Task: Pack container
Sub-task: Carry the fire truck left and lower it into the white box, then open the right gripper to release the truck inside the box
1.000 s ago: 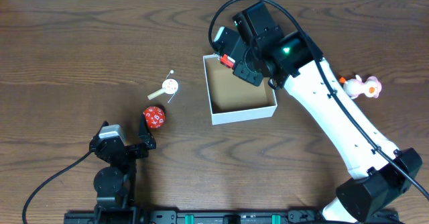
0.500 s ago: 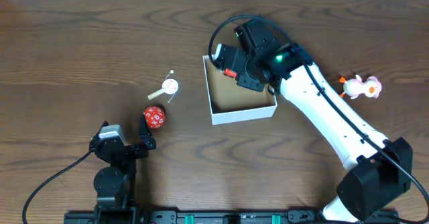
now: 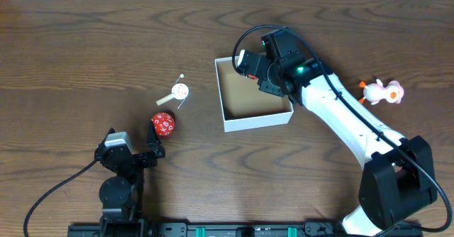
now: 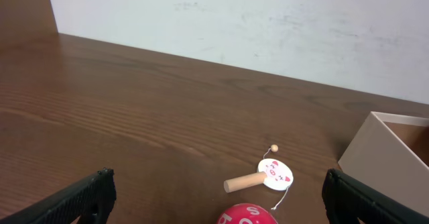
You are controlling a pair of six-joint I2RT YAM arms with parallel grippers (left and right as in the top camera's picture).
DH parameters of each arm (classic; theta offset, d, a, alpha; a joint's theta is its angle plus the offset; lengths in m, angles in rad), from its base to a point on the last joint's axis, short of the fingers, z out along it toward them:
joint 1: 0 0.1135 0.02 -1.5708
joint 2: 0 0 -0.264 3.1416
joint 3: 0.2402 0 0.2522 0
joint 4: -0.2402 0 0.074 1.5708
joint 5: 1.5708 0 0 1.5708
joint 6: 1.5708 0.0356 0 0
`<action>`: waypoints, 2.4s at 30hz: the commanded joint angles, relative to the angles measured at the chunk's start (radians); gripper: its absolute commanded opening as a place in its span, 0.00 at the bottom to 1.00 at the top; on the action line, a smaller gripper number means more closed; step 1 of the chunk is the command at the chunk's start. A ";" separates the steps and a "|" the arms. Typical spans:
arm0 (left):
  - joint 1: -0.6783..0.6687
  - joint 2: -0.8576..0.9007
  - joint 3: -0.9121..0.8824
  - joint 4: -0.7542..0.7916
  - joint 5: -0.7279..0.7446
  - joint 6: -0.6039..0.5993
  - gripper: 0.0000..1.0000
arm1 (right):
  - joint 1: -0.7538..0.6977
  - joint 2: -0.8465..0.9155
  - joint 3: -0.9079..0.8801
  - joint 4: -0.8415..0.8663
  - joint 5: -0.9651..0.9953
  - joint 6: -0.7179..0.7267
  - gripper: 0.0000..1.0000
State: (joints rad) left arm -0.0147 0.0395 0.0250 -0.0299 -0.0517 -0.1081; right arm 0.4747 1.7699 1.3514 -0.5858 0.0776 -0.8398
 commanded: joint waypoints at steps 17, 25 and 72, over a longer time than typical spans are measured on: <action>0.005 0.004 -0.021 -0.037 -0.011 -0.002 0.98 | 0.085 0.003 -0.007 -0.222 -0.032 0.071 0.29; 0.005 0.004 -0.021 -0.037 -0.011 -0.002 0.98 | 0.134 0.003 -0.007 -0.295 -0.029 0.137 0.29; 0.005 0.004 -0.021 -0.037 -0.011 -0.002 0.98 | 0.120 0.003 -0.005 -0.224 0.169 0.277 0.34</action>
State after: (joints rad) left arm -0.0147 0.0395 0.0250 -0.0303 -0.0517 -0.1081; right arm 0.6273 1.7702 1.3449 -0.8310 0.2222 -0.5823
